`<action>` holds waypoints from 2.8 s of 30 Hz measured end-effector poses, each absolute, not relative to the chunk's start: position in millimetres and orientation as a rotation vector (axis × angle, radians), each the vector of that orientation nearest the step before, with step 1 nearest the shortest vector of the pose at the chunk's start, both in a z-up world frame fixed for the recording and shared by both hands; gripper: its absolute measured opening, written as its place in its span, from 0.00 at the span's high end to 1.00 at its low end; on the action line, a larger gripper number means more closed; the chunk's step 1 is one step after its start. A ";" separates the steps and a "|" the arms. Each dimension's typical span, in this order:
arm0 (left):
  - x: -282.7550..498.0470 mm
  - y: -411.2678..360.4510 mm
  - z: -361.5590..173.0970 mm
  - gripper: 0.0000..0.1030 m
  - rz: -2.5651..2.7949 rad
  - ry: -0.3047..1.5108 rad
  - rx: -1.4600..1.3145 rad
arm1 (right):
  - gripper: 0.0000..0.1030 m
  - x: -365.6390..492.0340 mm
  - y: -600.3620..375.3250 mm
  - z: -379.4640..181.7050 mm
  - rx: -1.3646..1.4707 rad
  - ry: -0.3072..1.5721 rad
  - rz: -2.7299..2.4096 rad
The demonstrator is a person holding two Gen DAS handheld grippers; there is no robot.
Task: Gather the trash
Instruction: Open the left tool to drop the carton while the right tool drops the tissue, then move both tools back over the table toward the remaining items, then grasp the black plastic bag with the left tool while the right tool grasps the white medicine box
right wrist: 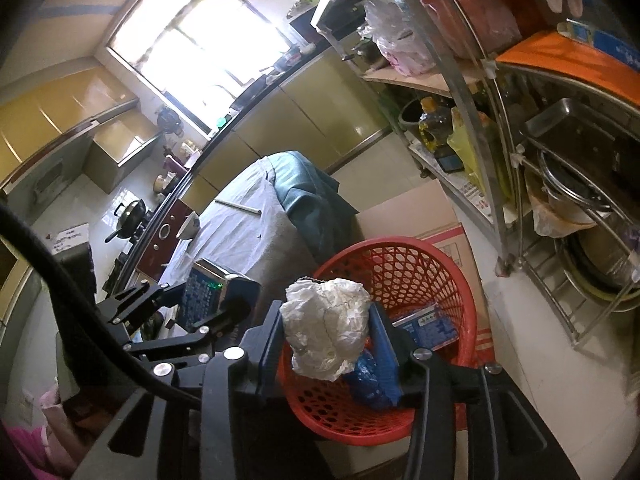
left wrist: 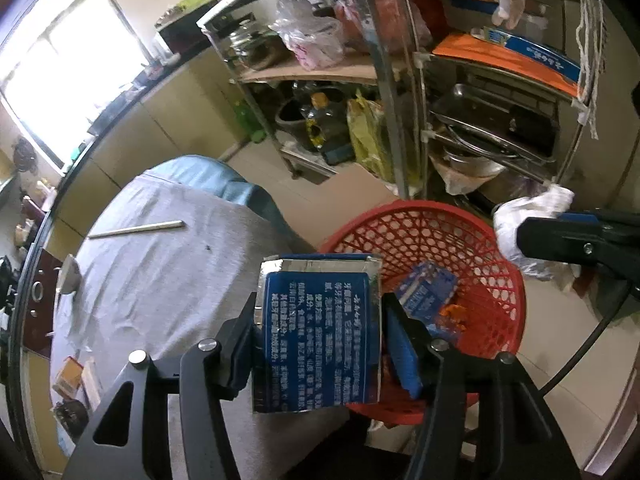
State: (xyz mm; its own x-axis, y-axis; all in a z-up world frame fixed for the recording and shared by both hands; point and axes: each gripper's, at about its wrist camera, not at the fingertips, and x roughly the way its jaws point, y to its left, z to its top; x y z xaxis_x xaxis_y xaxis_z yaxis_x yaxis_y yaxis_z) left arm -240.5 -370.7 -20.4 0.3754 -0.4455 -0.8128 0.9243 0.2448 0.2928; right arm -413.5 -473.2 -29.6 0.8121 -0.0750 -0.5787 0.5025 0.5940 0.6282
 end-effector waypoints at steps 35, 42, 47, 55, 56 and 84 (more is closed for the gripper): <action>-173.0 -290.4 11.3 0.37 -0.914 0.670 0.686 | 0.44 -337.4 -415.2 2.2 0.761 0.626 -0.287; -142.1 -241.3 15.1 0.34 -0.829 0.666 0.629 | 0.44 -309.8 -390.3 11.9 0.702 0.661 -0.260; -103.3 -181.1 12.4 0.33 -0.702 0.689 0.563 | 0.44 -278.2 -372.3 12.8 0.673 0.708 -0.223; -16.0 -58.4 -4.8 0.31 -0.391 0.765 0.454 | 0.44 -183.8 -314.4 20.6 0.551 0.786 -0.074; -5.3 -42.9 -7.7 0.31 -0.352 0.777 0.443 | 0.44 -170.8 -307.2 21.8 0.537 0.795 -0.056; 175.1 5.9 -40.4 0.30 -0.627 0.889 0.342 | 0.35 115.9 -175.1 -46.7 0.361 1.090 -0.026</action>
